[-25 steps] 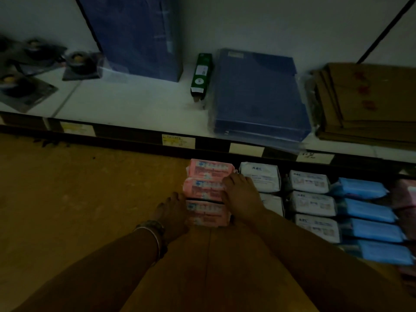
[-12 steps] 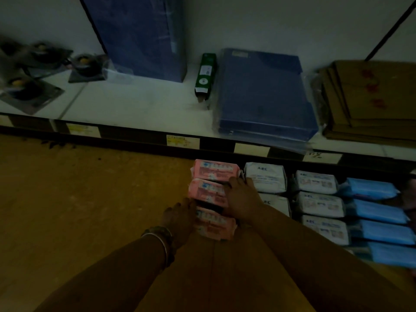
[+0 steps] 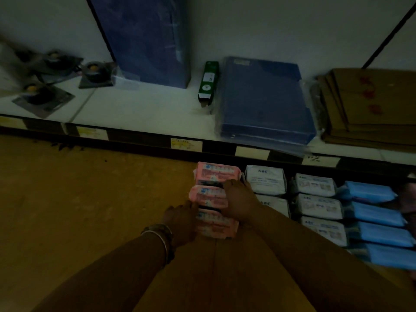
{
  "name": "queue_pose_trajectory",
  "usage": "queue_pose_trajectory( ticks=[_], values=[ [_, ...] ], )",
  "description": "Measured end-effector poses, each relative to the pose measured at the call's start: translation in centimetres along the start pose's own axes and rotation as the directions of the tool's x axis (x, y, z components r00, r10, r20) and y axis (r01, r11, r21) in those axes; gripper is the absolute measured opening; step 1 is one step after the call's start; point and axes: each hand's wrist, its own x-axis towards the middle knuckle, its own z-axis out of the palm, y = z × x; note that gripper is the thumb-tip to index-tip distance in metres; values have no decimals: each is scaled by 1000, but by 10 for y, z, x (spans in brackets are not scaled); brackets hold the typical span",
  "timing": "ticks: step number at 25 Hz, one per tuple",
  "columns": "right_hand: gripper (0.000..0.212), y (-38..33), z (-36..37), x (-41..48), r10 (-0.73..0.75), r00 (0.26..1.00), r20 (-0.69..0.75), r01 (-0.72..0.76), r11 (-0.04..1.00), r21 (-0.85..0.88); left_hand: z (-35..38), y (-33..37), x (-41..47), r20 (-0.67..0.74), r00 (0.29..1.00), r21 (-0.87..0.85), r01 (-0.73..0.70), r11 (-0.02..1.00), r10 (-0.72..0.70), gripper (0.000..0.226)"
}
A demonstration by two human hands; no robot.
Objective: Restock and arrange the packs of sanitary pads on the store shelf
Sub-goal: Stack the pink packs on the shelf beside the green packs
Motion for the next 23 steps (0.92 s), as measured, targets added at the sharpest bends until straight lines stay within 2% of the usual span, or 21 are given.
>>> queue_pose_trajectory(
  ticks=[4,7,9,11,12,14,15,17,20,23],
  values=[
    [62,-4,-33,-20,-28,999,-15,32,955,294,-10,-5,-10,-32,999,-52,-34,998,32,86],
    [51,-4,-58,-40,-77,996,-48,90,924,372,-21,-11,-25,-97,994,-240,-72,968,49,82],
    [56,-2,-70,-46,8,999,-38,10,896,444,-31,-15,-37,-163,984,-400,-139,906,79,71],
    [53,-2,-86,-54,73,996,-42,-38,833,552,-44,-21,-51,-203,974,-580,-199,790,97,53],
    [48,-1,-94,-60,97,994,-41,-46,758,651,-53,-22,-60,-207,974,-673,-213,709,96,47],
    [42,1,-111,-69,125,991,-38,-34,524,851,-72,-24,-79,-215,973,-802,-223,554,82,47],
    [42,2,-118,-73,134,990,-33,-27,423,906,-82,-25,-87,-219,973,-840,-223,494,67,48],
    [38,5,-130,-76,121,992,-40,1,303,953,-100,-27,-100,-222,973,-896,-229,381,65,49],
    [31,4,-153,-84,86,991,-106,90,173,981,-122,-27,-115,-241,968,-955,-250,162,73,49],
    [32,4,-168,-89,66,981,-183,172,148,974,-134,-23,-119,-276,955,-960,-279,18,109,53]
  ],
)
